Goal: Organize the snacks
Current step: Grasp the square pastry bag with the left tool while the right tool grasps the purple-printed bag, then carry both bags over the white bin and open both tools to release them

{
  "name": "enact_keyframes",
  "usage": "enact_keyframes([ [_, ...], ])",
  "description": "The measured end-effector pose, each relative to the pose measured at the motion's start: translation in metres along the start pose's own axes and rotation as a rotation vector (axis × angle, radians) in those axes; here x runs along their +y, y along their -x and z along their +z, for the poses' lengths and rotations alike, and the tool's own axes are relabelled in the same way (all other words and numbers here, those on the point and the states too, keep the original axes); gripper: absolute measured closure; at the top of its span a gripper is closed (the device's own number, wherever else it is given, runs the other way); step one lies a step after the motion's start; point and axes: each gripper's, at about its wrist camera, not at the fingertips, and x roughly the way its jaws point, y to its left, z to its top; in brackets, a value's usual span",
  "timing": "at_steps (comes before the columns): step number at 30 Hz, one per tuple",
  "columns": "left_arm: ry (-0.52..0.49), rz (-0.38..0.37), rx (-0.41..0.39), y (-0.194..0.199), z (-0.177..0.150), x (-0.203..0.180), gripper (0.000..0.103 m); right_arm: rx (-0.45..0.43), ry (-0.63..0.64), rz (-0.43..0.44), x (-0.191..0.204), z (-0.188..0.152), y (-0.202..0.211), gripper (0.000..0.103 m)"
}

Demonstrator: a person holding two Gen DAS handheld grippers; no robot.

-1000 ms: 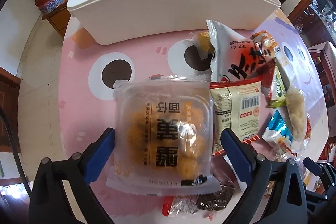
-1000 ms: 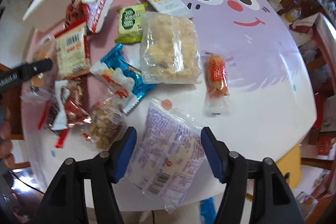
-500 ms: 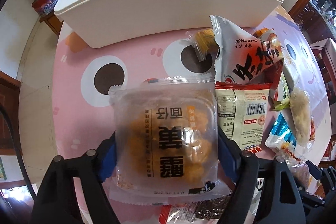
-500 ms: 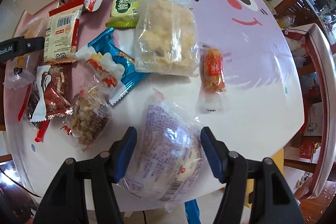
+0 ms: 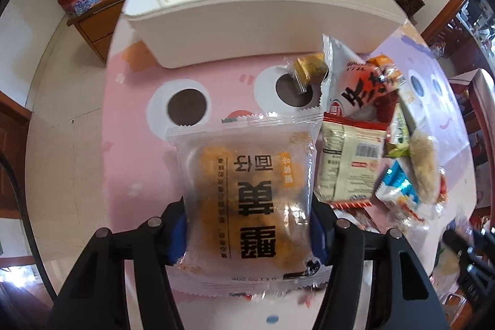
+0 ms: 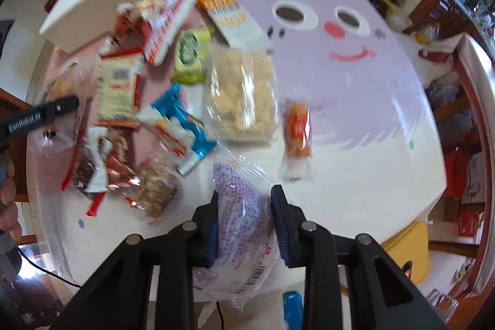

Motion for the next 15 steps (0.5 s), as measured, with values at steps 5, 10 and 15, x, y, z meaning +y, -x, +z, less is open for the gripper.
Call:
enact_keyframes([
  [5, -0.017, -0.012, -0.066, 0.047, -0.006, 0.006, 0.042, -0.122, 0.064, -0.02, 0.013, 0.018, 0.049, 0.074],
  [10, -0.027, -0.035, -0.126, 0.09, -0.01, 0.003, 0.042, -0.25, 0.113, -0.032, 0.026, 0.037, 0.101, 0.074],
  [15, -0.031, -0.073, -0.187, 0.131, -0.004, 0.005, 0.042, -0.333, 0.141, -0.041, 0.037, 0.05, 0.135, 0.074],
])
